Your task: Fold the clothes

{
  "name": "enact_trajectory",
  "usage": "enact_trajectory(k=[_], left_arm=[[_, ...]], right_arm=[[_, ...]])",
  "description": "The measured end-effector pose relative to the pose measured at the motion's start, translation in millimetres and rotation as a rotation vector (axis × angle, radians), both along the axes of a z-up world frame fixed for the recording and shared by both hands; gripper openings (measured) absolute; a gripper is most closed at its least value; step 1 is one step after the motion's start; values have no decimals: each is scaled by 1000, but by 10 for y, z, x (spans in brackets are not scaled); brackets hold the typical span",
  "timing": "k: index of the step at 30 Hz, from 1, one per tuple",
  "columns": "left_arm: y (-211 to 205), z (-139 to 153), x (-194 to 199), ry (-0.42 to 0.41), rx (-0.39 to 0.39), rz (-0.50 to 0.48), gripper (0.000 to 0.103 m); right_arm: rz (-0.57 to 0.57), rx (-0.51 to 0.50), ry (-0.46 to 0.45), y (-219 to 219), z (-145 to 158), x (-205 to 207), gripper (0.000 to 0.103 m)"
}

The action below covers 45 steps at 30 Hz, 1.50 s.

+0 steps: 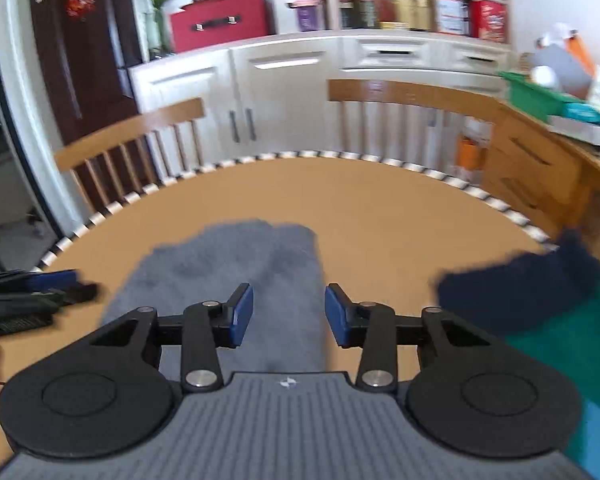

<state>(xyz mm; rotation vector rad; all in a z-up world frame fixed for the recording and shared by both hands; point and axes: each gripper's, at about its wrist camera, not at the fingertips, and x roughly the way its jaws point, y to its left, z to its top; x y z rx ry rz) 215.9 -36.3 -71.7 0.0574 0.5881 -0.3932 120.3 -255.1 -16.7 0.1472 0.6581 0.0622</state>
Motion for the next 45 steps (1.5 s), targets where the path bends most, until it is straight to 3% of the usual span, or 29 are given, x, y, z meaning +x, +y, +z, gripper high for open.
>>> enact_trajectory(k=[5,7,8,9,10,11,13,17,19,21,24,28,29,32,34,36,39,41,45], left_arm=[[-400,-184,572,33,86,-103,64],[-482,-297,718,74,109,-131,64],[-523,-354,791,95,120,-144,52],[-553,-386,825,96,131,-155,43],[-565,-381,806,69,140,-162,18],[-573,-353,776,41,148,-162,11],[-515,-193,682,-21,102,-133,7],[-421,28,638,-127,36,-51,7],[-491,-24,810,-96,51,-30,8],[-563,-115,995,-51,69,-13,8],[-629,-447,1277,80,83,-2,11],[-572,-479,1334,59,92,5,38],[-545,-455,1329,57,88,3,40],[-439,-386,1265,90,53,-5,34],[-367,-340,1223,112,29,-10,30],[-296,-294,1181,135,6,-15,26],[-228,-293,1126,180,-7,-20,23],[-248,-451,1103,208,19,-2,28],[-114,-319,973,198,-18,58,33]], right_arm=[[-7,147,137,42,-325,618,43],[-26,182,168,66,-419,752,36],[-41,180,181,80,-459,798,10],[-53,176,187,98,-486,832,9],[-51,163,175,126,-472,829,8],[-40,138,146,163,-428,800,8],[-16,77,79,218,-287,728,8],[20,17,-38,315,-6,732,8],[23,-17,-50,365,6,915,8],[-13,-4,9,348,-173,1164,9],[-62,36,130,241,-540,1409,14],[-101,181,182,3,-758,1379,16],[-111,205,179,-60,-720,1352,16],[-179,229,102,-223,-494,1269,34],[-171,204,54,-244,-356,1276,33],[-92,187,72,-178,-333,1377,29],[-33,52,152,4,-528,1534,24],[-27,-10,212,72,-690,1612,24],[-49,33,186,-11,-564,1499,25]])
